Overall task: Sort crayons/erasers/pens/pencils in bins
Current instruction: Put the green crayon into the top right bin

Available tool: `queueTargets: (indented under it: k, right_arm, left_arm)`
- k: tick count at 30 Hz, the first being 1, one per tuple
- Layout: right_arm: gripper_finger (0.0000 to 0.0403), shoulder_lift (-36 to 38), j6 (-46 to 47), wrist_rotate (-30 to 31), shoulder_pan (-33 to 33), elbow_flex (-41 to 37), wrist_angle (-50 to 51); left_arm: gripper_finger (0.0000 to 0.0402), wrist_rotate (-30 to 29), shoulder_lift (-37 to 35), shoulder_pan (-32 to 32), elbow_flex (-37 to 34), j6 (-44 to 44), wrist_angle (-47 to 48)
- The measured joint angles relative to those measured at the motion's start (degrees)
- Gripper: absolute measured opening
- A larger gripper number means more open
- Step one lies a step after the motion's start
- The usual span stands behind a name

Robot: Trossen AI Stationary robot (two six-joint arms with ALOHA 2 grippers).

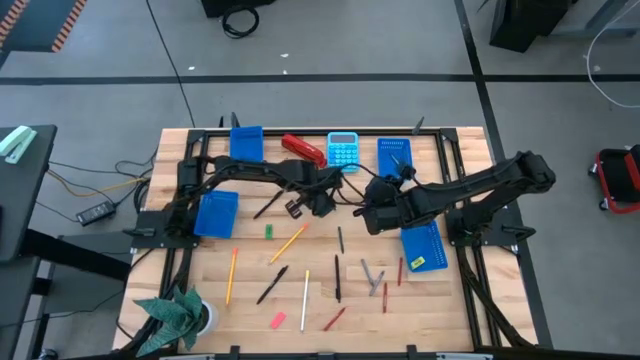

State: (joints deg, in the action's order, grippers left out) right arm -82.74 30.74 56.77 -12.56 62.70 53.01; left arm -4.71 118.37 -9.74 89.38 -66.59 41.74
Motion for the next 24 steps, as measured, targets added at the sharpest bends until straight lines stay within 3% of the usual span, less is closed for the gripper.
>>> queueTargets:
  k: [7,10,17,24]
  right_arm:
    - [0.0092,6.29,1.06,0.20,-4.25,0.00,-0.36]
    - [0.0092,8.70,2.41,0.19,-6.31,0.00,-0.33]
    - [0.0092,11.27,4.68,0.14,-11.32,0.00,0.14]
    - [0.0092,11.27,4.68,0.37,-13.68,0.00,0.95]
  left_arm:
    - [0.0007,3.18,6.09,-3.13,8.99,0.09,0.54]
    - [0.0023,3.56,9.16,-3.09,13.27,0.91,2.61]
    - [0.0060,7.32,15.42,-2.79,23.38,2.33,17.51]
    - [0.0081,8.63,15.62,-2.89,25.73,3.82,16.18]
